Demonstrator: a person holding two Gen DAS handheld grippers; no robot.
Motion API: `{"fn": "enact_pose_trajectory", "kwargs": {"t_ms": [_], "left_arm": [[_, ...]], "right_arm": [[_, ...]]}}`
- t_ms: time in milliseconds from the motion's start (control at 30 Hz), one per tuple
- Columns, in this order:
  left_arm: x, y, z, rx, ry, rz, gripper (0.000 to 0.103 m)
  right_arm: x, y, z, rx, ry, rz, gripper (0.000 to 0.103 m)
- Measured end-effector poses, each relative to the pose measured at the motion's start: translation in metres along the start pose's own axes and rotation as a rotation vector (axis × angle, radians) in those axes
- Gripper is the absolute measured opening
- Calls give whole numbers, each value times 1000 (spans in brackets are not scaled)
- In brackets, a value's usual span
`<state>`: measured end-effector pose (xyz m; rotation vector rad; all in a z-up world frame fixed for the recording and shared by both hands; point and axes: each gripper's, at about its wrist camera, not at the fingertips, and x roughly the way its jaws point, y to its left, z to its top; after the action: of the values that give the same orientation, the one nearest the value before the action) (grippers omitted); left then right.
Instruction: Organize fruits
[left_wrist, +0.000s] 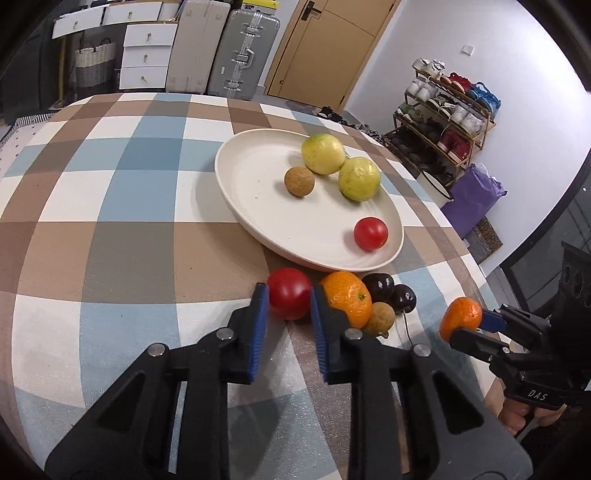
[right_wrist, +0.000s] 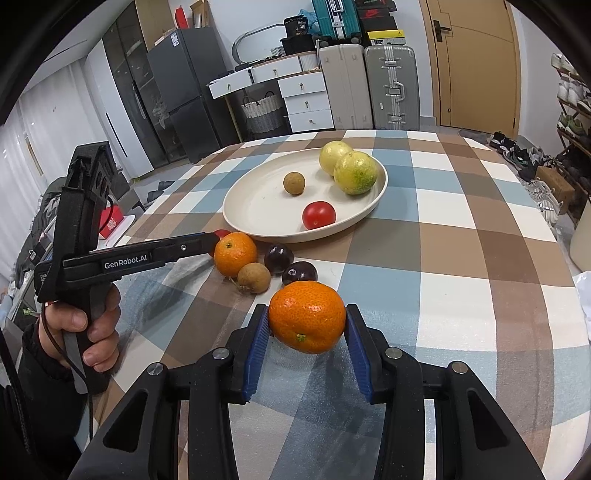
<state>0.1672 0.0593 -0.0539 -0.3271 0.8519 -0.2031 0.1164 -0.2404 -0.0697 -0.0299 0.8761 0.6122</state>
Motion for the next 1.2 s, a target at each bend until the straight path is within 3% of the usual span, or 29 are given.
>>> {"fn": "enact_pose_trajectory", "kwargs": {"t_ms": [133,400,600,767,833,900,1200], "left_arm": [[-1,-1,0,5,-2,2,19],[-11,-6,-3,60,-26,76,18],[-4,-9,-5,80,4,94,31],[-2,-4,-5,43,12,56,31],[-2,0,-4,18,23,16,22],[-3,3,-4,-1,29,-20,22],[-23,-1,0,13,-47,20,22]], "right_arm": [[0,0,0,0,0,0,42],[1,0,0,2,3,-6,42],[0,-1,0,0,2,-8,42],[-1,-1,1,1,2,-7,42],[-1,-1,1,0,-1,-9,42],[-3,-1,1,0,-5,-10,42],[-2,-1,4,4,-15,-17,42]]}}
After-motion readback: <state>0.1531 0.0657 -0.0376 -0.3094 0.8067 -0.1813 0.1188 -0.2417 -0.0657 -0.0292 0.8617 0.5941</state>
